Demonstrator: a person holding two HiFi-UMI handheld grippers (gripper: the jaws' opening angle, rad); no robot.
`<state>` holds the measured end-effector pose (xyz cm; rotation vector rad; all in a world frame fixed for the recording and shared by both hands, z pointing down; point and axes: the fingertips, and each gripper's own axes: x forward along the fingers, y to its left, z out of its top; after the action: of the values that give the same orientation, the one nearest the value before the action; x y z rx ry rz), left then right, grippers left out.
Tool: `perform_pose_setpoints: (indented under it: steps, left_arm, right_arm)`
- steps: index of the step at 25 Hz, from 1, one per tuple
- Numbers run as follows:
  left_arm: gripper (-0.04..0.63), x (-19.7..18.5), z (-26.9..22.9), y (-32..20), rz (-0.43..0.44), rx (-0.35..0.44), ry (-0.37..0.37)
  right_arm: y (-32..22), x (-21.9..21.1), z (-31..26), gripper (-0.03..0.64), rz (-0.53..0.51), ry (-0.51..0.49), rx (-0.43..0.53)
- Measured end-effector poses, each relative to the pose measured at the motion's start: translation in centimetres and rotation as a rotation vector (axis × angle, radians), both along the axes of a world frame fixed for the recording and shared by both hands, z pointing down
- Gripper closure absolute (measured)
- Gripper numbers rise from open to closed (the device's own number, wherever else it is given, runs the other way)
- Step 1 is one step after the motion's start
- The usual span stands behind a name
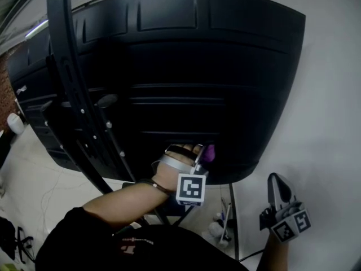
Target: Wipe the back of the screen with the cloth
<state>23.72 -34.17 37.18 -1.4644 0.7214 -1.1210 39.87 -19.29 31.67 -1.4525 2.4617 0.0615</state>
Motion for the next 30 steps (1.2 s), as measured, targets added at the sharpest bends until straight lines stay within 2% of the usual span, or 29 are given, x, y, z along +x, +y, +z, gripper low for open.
perform_pose_setpoints:
  steps: [4, 8, 13, 19, 21, 23, 27, 30]
  left_arm:
    - [0.436, 4.0, 1.6, -0.8, 0.034, -0.045, -0.089]
    - [0.436, 10.2, 2.9, -0.5, 0.114, -0.039, -0.134]
    - [0.436, 17.3, 6.2, -0.4, 0.161, -0.067, -0.208]
    - [0.436, 22.3, 8.8, 0.1, 0.198, -0.139, -0.261]
    - [0.436, 21.9, 8.6, 0.6, 0.215, -0.149, -0.242]
    - [0.436, 19.6, 8.1, 1.4, 0.241, -0.154, -0.191]
    - [0.436, 10.8, 8.1, 2.6, 0.240, -0.169, -0.075]
    - [0.436, 2.7, 10.2, 3.1, 0.137, -0.260, -0.062]
  right_arm:
    - [0.4, 0.3, 0.2, 0.611, 0.024, 0.001, -0.013]
    - [1.9, 1.2, 0.8, 0.611, 0.061, -0.008, -0.028]
    - [4.7, 2.7, 2.0, 0.611, 0.118, -0.021, -0.052]
    - [6.5, 4.3, 2.9, 0.611, 0.173, -0.028, -0.086]
    - [6.3, 4.3, 3.0, 0.611, 0.176, -0.034, -0.085]
    - [5.8, 4.3, 3.2, 0.611, 0.171, -0.040, -0.086]
    - [4.1, 3.7, 4.0, 0.611, 0.142, -0.039, -0.104]
    - [3.0, 3.0, 4.3, 0.611, 0.113, -0.039, -0.112]
